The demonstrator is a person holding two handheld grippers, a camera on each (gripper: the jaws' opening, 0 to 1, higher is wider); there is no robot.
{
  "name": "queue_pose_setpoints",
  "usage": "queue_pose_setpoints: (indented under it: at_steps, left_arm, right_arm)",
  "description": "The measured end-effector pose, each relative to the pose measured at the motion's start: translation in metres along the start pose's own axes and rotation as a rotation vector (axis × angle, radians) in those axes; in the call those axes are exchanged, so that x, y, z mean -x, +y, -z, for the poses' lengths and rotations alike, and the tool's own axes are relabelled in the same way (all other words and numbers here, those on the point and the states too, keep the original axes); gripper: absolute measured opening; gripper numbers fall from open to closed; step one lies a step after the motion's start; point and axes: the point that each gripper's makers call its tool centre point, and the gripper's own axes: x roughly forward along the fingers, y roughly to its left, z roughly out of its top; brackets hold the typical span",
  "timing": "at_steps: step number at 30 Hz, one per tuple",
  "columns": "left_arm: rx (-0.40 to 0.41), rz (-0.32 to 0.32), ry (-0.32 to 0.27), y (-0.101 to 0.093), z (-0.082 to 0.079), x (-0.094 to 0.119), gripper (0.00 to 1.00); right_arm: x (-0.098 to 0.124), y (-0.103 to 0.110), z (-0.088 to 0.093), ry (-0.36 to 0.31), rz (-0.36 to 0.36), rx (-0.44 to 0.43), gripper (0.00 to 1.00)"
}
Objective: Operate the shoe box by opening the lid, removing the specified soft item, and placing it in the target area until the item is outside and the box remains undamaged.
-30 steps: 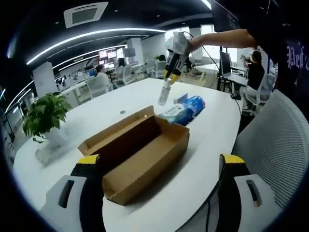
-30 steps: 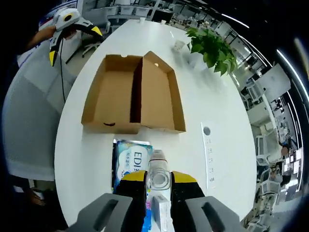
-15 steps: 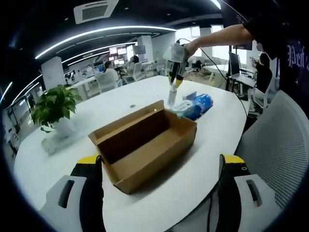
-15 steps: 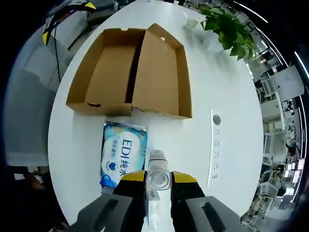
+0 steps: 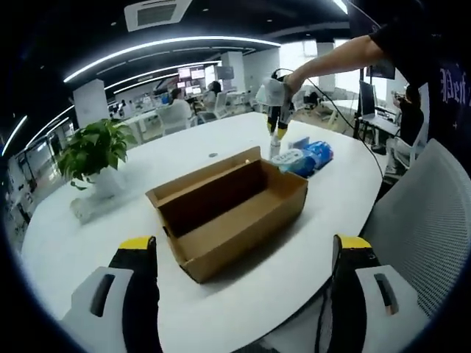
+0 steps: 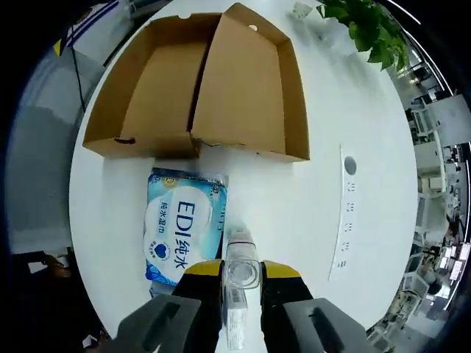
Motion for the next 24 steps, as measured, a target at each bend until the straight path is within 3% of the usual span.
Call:
queue_pose_setpoints:
  at_steps: [15, 24]
  left_arm:
    - [0.017, -0.017, 0.027, 0.008, 0.006, -0.005, 0.92]
    - [0.026, -0.038, 0.043, 0.015, 0.006, -0.009, 0.83]
  right_arm:
    - [0.003, -0.005, -0.001, -0.015, -0.003, -0.015, 0.17]
    - [0.006, -0.008, 0.000, -0.020, 0.011, -0.023, 0.20]
